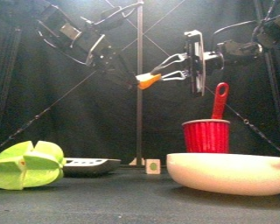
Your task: Place squash half above cup
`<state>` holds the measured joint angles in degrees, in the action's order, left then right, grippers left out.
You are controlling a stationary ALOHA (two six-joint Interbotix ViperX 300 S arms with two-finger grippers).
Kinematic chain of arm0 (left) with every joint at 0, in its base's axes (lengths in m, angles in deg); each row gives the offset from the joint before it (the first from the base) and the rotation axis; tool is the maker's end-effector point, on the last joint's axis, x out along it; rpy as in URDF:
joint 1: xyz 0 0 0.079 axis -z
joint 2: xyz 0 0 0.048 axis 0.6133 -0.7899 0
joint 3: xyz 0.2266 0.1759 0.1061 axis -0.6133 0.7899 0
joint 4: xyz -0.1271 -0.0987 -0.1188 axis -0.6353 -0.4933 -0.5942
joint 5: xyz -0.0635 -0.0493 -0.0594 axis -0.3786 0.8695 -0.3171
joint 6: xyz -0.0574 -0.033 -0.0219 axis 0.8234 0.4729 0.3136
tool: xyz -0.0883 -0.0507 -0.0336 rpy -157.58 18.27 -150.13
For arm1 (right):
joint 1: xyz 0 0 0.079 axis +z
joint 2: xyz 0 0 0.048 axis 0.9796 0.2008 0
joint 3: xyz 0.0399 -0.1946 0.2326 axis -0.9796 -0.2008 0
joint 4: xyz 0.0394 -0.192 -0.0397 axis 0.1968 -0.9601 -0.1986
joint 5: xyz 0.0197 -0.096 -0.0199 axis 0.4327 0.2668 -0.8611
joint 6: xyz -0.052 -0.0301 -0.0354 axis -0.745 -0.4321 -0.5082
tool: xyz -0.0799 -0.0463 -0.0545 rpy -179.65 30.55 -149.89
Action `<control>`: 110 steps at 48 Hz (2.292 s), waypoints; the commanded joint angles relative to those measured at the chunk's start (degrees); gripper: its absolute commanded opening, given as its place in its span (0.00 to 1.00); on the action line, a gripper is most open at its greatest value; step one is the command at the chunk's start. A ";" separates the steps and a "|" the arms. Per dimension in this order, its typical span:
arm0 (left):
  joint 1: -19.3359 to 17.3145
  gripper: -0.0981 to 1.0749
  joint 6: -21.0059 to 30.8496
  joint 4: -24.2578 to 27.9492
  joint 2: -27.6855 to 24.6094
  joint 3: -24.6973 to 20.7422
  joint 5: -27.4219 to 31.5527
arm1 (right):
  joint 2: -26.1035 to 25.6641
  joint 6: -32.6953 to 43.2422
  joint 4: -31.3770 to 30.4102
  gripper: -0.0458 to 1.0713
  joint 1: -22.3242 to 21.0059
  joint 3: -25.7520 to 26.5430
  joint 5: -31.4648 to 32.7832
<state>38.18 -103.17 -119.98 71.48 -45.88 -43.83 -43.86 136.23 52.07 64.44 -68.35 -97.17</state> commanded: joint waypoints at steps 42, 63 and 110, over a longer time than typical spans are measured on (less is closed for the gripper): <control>-0.53 0.96 20.21 19.69 26.72 23.12 -1.41 | -6.42 -0.18 8.96 0.48 -20.83 -8.09 11.60; -0.62 0.96 33.49 31.55 29.44 25.93 -0.62 | -1.32 -0.26 8.61 0.48 -21.36 -8.61 19.25; -0.62 0.96 36.91 34.63 29.18 26.81 -0.53 | 4.31 -0.26 7.12 0.71 -21.01 -7.47 20.74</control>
<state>37.74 -66.44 -85.62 100.83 -18.37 -44.18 -39.20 136.06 59.28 43.61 -77.23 -76.07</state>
